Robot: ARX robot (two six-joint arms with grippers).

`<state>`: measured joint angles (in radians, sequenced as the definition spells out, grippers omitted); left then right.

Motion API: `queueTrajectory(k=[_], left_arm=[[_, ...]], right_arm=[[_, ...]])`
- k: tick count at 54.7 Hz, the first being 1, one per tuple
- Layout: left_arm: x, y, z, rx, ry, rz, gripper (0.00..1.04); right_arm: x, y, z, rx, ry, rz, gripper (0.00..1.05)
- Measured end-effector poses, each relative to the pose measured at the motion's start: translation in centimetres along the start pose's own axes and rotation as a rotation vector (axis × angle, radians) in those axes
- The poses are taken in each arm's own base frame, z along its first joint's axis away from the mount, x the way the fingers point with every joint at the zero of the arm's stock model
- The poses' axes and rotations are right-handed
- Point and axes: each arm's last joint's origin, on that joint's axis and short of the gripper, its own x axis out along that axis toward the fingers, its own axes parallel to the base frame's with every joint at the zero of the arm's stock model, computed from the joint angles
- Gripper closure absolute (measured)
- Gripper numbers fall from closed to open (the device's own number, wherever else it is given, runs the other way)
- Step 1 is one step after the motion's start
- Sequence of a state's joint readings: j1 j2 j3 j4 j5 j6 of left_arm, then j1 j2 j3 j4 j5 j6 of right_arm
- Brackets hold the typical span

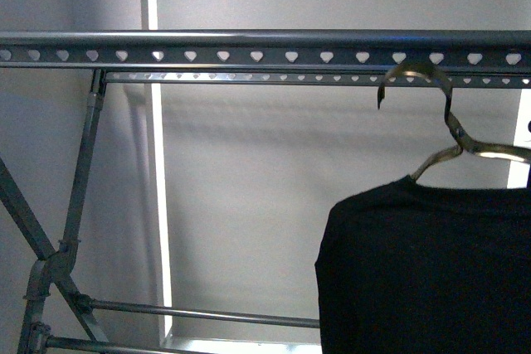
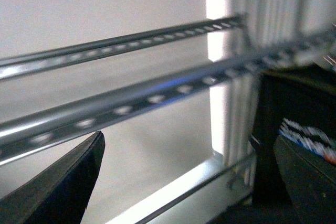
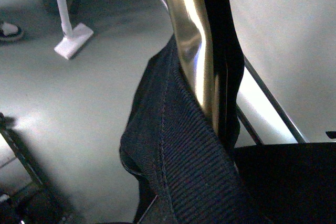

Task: Hang clothes on hanger

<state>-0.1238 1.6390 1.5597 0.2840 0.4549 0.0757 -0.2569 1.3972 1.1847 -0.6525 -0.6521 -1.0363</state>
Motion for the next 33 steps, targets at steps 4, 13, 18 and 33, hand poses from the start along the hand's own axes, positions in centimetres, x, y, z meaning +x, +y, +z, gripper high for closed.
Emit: queueTrajectory(k=[4,13,18,33], left_arm=[[-0.1,3.1,1.8,-0.218,0.056,0.315,0.07],[-2.0,5.6,3.3,-0.360,0.052,0.572,0.10],[-6.0,3.5,2.6,-0.219,0.153,0.590,0.32],[-14.5,-2.6,-5.4,-0.107,0.166,0.571,0.82]], right_arm=[[-1.0,0.4,0.8,0.036,-0.055,-0.033,1.01],[-1.9,0.5,2.1,0.167,-0.100,-0.102,1.01],[-2.1,0.3,3.1,0.356,-0.130,-0.137,1.01],[-3.1,-2.1,7.4,0.808,-0.242,-0.158,1.01]])
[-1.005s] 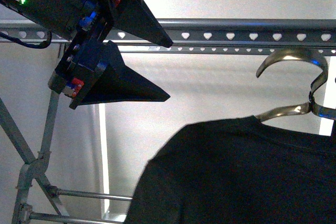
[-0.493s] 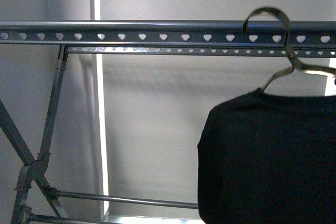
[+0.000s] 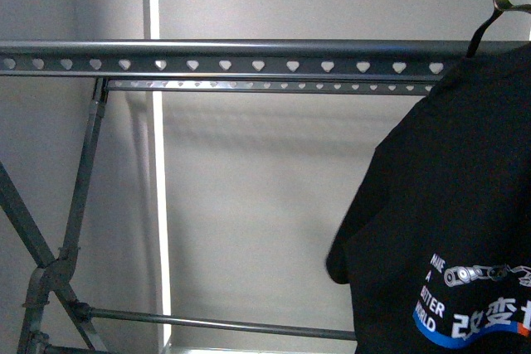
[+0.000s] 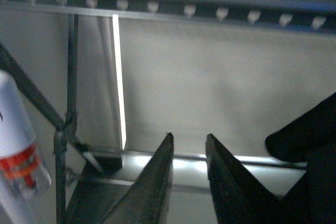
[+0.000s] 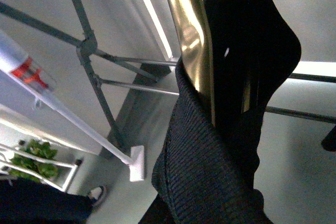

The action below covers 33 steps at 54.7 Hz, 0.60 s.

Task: Hang clothes on hanger

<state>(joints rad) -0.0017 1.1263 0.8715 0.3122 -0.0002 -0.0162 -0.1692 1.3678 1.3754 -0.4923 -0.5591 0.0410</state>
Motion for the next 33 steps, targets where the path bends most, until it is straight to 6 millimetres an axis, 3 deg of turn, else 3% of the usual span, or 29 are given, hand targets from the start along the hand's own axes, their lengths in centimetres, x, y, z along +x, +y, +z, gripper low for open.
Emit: queueTrajectory(k=[5,8,17,33], left_arm=[[-1.7,0.1,-4.8,0.007,0.072,0.004,1.02],[-3.1,0.1,-6.4,0.010,0.074,0.003,1.01],[-5.6,0.2,-8.5,0.011,0.048,0.002,1.01],[-8.4,0.2,-11.8,0.011,0.068,0.002,1.01]], right_arm=[[0.9,0.4,1.6,0.107,-0.018,-0.007,1.01],[1.7,0.5,2.4,0.169,-0.022,-0.007,1.01],[3.4,0.7,3.5,0.267,-0.015,-0.034,1.01],[6.6,-0.3,4.0,0.390,0.008,-0.075,1.01]])
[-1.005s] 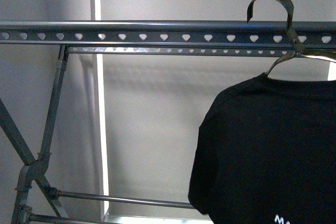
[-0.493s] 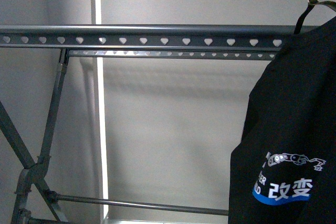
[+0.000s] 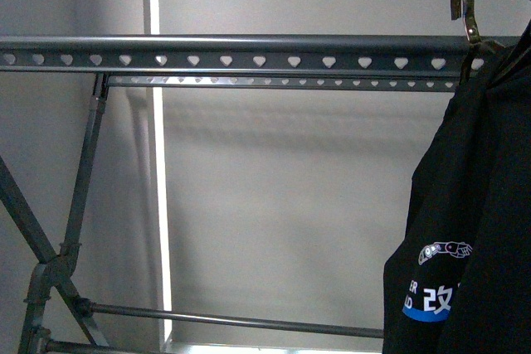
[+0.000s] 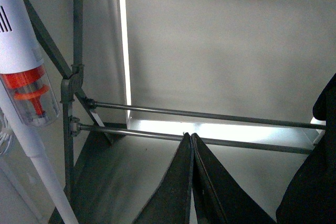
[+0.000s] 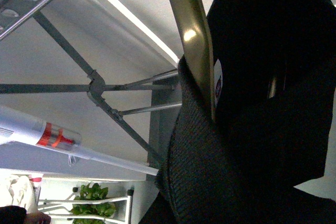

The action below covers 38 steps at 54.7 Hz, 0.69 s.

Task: Hang clothes on hanger

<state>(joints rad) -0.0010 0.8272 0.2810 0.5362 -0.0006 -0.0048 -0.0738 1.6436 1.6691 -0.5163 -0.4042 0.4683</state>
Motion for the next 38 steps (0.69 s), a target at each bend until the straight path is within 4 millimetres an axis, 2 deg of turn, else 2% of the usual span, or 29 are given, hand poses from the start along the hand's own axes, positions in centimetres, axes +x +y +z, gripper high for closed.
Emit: queueTrajectory(k=[21,38], left_arm=[[-2.9,0.0,-2.8,0.000,-0.008,0.000,1.01],[-4.6,0.0,-4.1,0.000,-0.007,0.000,1.01]], right_arm=[[2.2,-0.2,2.1,0.078,-0.032,-0.026,1.01],[5.2,-2.1,2.2,0.144,-0.006,-0.072,1.01]])
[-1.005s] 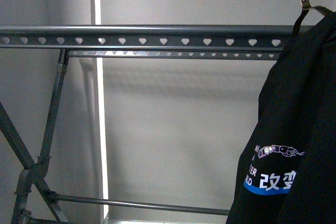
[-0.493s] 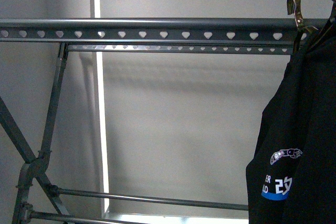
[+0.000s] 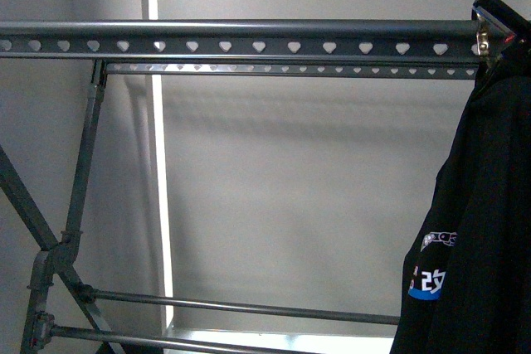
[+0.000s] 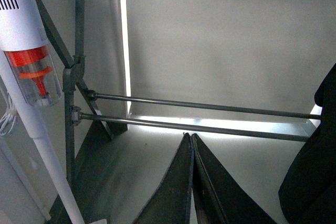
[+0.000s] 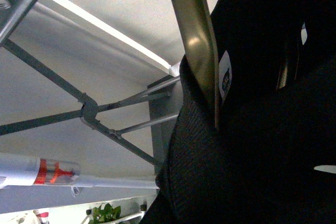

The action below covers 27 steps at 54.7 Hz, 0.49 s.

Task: Hang clothes on hanger

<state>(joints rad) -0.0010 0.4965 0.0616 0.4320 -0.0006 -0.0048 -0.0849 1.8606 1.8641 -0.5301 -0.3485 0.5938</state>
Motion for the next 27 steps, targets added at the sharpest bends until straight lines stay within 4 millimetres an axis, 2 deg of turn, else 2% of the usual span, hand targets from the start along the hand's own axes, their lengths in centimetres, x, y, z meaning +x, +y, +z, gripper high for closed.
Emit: queueTrajectory(k=[6,13,27], left_arm=[[-0.5,0.0,-0.3,0.000,-0.002,0.000,1.01],[-0.9,0.0,-0.8,0.002,-0.013,-0.001,1.01],[-1.7,0.0,-0.7,0.003,-0.025,0.000,1.01]], right_arm=[[0.9,-0.8,0.0,0.011,-0.004,-0.025,1.01],[1.0,-1.2,0.2,0.012,-0.011,-0.026,1.01],[0.8,-0.6,0.2,-0.026,0.003,-0.016,1.01]])
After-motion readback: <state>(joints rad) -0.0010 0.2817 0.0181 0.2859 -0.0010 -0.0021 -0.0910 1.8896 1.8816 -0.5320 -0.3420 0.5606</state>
